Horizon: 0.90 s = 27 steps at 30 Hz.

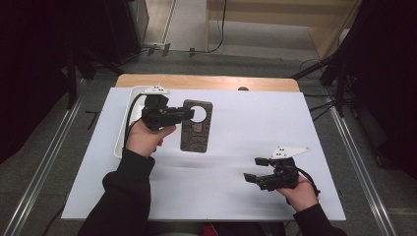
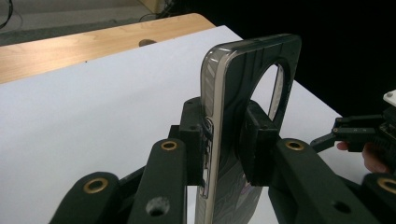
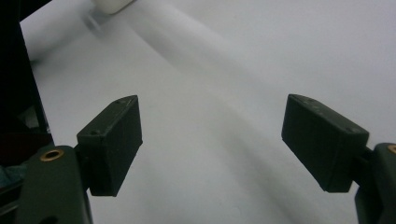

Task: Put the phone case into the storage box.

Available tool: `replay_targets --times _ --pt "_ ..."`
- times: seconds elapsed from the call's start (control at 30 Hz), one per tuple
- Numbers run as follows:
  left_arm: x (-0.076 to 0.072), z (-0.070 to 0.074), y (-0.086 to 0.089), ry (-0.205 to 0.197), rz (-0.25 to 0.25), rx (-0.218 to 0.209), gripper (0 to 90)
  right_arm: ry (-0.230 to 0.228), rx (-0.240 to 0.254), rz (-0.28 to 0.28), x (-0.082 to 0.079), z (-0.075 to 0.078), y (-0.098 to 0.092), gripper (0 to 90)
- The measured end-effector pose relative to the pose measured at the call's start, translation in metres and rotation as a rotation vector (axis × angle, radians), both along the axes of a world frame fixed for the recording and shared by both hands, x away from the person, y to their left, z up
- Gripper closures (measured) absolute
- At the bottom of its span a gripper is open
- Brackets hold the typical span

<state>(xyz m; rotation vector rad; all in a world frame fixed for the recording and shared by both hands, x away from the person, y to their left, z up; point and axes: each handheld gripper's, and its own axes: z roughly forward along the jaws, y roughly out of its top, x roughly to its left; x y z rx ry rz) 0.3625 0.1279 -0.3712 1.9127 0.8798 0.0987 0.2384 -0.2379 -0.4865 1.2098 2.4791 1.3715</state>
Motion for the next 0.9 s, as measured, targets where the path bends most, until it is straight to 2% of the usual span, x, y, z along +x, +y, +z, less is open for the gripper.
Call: replay_targets --times 0.2,0.63,0.9 --pt "0.001 0.004 0.005 -0.006 0.009 -0.012 72.7 -0.005 -0.001 -0.004 -0.004 -0.004 -0.003 19.2" --pt "0.007 0.011 0.016 -0.012 0.006 -0.02 72.7 0.02 -0.01 -0.027 -0.006 -0.009 -0.005 19.2" --pt "0.012 0.013 0.025 -0.012 0.02 -0.025 72.7 0.025 -0.005 -0.035 -0.009 -0.01 -0.006 19.2"
